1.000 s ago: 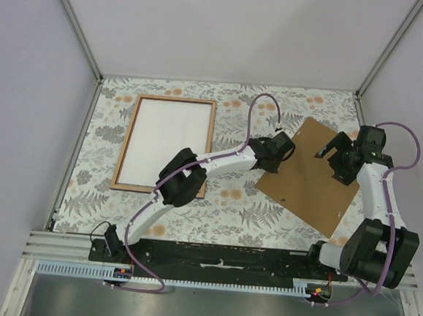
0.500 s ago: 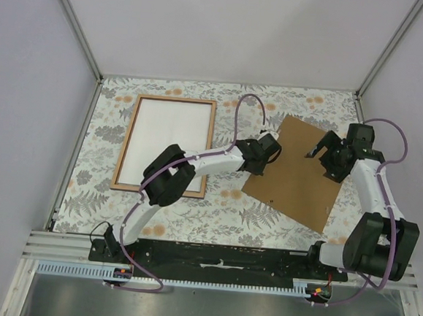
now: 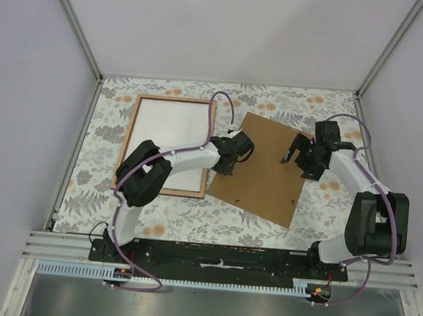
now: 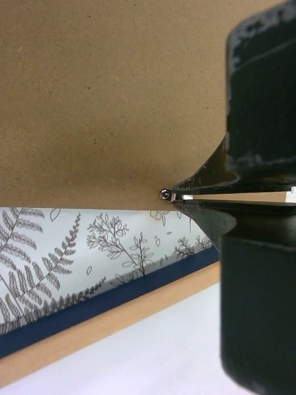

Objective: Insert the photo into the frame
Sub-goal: Move the backboard to the center of the board.

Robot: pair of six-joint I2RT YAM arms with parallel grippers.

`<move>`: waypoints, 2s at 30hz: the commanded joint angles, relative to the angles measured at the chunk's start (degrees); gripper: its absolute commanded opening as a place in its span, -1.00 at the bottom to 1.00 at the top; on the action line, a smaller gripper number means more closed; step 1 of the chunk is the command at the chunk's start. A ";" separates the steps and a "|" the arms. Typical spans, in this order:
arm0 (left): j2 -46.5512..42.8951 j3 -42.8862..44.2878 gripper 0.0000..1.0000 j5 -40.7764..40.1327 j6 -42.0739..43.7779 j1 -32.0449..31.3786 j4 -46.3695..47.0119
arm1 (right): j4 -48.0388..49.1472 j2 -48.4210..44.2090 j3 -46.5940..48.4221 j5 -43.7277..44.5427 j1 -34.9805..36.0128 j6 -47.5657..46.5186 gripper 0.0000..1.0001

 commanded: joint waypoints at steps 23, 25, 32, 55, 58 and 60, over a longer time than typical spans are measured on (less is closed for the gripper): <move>-2.42 3.18 -0.17 2.90 4.07 3.06 -1.62 | 1.39 0.92 2.51 1.37 2.04 -1.04 0.96; -2.42 2.39 -0.19 5.01 4.86 4.20 -1.01 | 1.30 1.01 2.51 1.28 1.95 -0.95 0.96; -2.77 -0.24 -0.32 11.34 8.11 6.58 1.98 | 1.39 1.18 2.59 1.10 2.04 -0.77 0.96; -6.55 -5.08 -0.30 18.90 9.17 7.37 7.17 | 1.57 1.09 2.59 0.93 2.04 -0.86 0.96; -7.34 -5.43 -0.27 19.78 9.25 7.37 7.78 | 1.57 1.27 2.86 0.75 2.04 -0.86 0.96; -7.43 -5.43 -0.27 20.31 9.26 7.37 7.78 | 1.56 1.27 2.95 0.66 2.04 -0.77 0.96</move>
